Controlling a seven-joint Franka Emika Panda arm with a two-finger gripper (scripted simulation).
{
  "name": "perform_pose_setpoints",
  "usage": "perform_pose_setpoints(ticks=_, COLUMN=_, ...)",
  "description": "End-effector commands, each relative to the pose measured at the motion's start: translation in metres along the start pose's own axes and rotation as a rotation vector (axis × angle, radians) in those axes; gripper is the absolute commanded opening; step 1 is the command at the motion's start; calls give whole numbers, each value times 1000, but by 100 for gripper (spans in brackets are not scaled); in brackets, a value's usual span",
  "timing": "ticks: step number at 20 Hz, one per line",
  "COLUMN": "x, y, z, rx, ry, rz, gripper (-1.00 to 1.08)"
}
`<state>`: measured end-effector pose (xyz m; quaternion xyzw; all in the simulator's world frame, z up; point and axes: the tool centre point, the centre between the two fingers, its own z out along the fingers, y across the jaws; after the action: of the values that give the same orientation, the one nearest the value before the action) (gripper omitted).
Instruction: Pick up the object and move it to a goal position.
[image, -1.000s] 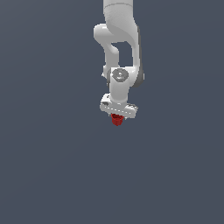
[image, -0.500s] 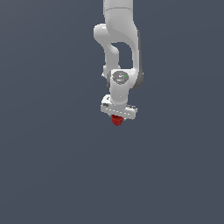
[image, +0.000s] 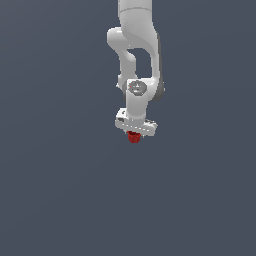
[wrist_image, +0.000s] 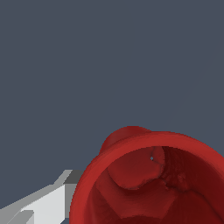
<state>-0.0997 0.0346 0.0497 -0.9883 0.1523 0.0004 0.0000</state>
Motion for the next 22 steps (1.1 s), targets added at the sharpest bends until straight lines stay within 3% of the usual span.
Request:
perform_pose_setpoints(ticks=1, x=0, y=-2, z=-5, rx=1, ry=2, rz=-1, gripper=-100)
perform_pose_setpoints(ticks=11, x=-13, y=-27, z=-53, rx=0, ry=2, rz=0, gripper=-100)
perform_pose_setpoints(ticks=22, x=-39, y=-78, z=-156, rx=-2, ry=3, rz=0, gripper=-100)
